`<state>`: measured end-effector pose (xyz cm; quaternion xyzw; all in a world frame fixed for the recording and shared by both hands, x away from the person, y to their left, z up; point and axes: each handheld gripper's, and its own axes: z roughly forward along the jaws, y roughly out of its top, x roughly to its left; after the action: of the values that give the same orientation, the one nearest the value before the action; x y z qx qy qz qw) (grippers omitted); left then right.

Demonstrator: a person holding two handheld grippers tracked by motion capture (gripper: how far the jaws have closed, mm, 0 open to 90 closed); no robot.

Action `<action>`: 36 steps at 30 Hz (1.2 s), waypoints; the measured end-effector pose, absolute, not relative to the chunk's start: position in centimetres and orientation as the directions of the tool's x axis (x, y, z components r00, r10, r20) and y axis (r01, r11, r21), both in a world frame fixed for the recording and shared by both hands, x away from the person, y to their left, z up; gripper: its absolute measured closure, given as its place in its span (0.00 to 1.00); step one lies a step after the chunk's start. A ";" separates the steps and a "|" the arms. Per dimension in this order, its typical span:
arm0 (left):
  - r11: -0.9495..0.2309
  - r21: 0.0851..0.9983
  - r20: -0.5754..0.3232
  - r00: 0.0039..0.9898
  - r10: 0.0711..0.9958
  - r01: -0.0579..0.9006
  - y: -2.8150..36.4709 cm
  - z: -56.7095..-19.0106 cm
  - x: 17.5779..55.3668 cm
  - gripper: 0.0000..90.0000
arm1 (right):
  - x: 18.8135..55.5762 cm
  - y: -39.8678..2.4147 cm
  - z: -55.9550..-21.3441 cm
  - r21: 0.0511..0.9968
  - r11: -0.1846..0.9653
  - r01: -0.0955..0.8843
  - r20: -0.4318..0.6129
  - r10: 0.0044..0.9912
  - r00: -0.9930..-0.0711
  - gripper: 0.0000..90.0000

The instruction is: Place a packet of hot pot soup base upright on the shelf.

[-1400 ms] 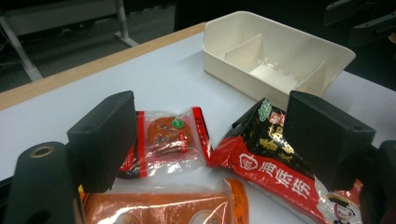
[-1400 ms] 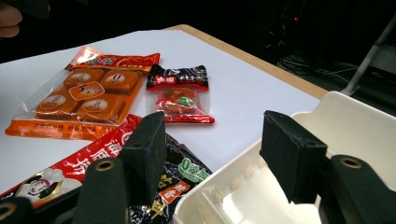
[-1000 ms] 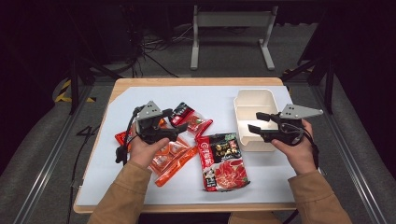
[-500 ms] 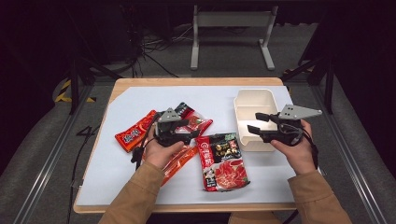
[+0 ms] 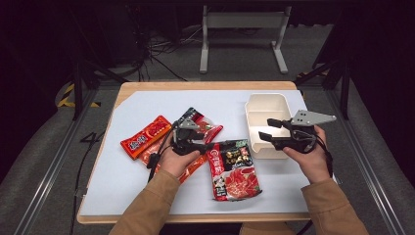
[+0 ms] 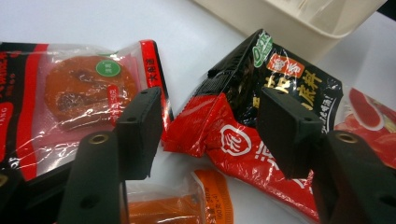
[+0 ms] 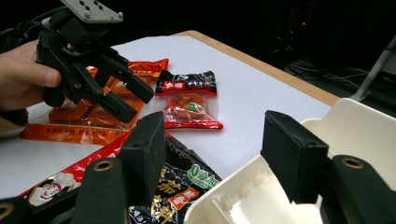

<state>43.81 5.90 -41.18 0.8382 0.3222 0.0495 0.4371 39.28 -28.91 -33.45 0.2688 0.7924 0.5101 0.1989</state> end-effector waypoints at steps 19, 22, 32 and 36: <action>-0.428 0.705 -0.243 0.760 0.603 0.566 4.9 -42.7 44.2 0.61 | 39.4 -29.0 -33.6 0.913 0.339 0.227 -0.043 0.633 -0.773 0.45; -0.455 0.674 -0.232 0.751 0.618 0.582 4.8 -43.2 44.5 0.58 | 39.4 -29.0 -33.6 0.913 0.338 0.228 -0.042 0.634 -0.772 0.44; -0.440 0.641 -0.331 0.744 0.581 0.629 4.5 -43.8 44.9 0.75 | 39.4 -28.8 -33.7 0.910 0.343 0.234 -0.040 0.633 -0.773 0.43; -0.425 0.638 -0.368 0.739 0.565 0.643 4.7 -43.9 45.0 0.89 | 39.4 -28.8 -33.7 0.911 0.340 0.234 -0.039 0.635 -0.771 0.43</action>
<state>45.00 4.67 -43.89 0.8427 0.3583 -0.0484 0.3989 39.41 -28.85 -33.70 0.2736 0.7940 0.5053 0.1985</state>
